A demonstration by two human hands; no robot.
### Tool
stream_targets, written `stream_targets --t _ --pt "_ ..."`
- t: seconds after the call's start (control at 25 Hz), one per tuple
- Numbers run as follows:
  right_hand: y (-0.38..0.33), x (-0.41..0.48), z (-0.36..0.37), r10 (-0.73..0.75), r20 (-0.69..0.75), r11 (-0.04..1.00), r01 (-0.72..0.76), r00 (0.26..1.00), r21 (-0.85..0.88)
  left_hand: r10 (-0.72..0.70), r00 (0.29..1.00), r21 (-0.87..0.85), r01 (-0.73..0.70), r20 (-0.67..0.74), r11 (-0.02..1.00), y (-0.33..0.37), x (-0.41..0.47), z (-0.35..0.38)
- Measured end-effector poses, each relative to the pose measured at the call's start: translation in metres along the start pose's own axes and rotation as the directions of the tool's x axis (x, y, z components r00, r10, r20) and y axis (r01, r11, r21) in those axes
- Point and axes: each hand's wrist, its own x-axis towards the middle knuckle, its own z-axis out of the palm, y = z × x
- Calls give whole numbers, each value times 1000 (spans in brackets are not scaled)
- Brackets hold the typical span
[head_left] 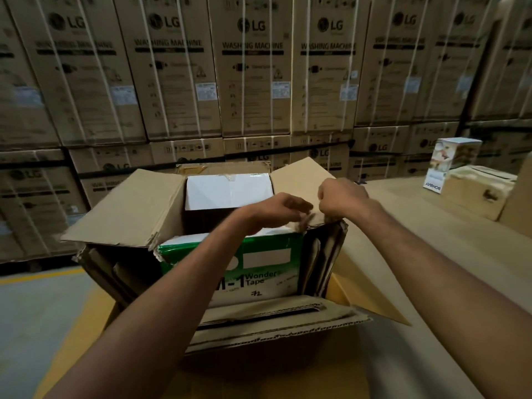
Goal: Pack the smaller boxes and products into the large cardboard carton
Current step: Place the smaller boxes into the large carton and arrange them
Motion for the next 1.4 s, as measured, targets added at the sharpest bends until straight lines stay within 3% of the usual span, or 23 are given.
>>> stream_targets --t 0.08,0.16,0.24,0.36,0.44,0.56,0.64,0.72,0.88,1.0,1.12,1.2,1.28,1.4 --pt "-14 2 4 -97 -125 995 98 987 -2 -29 990 71 39 -136 997 -16 -7 -21" --pt "-36 5 11 -195 -130 975 207 972 86 -118 956 277 194 -270 941 -47 -13 -45" --pt "-57 11 26 -273 24 955 268 962 123 -309 912 421 401 -271 814 -85 -21 -62" --pt "-77 24 47 -354 259 928 372 899 -23 -604 774 415 620 -189 666 -121 -30 -67" --pt "-89 31 56 -367 322 914 402 873 -49 -661 733 384 663 -160 643 -128 -29 -66" --pt "-105 39 71 -341 475 940 306 811 152 -669 728 391 665 -150 636 -123 -25 -66" --pt "-111 41 80 -342 553 940 271 759 210 -648 746 382 649 -150 658 -121 -25 -68" --pt "-111 44 81 -371 514 929 296 774 224 -556 808 387 584 -196 713 -117 -30 -71" --pt "-97 49 50 -460 205 873 398 864 280 -309 880 353 435 -360 828 -84 -50 -88" --pt "-88 38 3 -410 -22 855 393 912 339 -91 868 396 313 -488 863 -43 -76 -105" --pt "-87 20 -46 -293 -134 839 321 947 440 27 831 487 299 -556 820 -2 -104 -111" --pt "-82 7 -72 -262 -47 796 243 964 555 -20 856 465 300 -516 833 25 -124 -116" --pt "-74 -12 -86 -367 197 792 195 909 578 -165 913 382 313 -373 870 48 -147 -115" --pt "-70 -42 -80 -504 582 853 262 638 451 -382 921 399 378 -71 835 51 -163 -105"
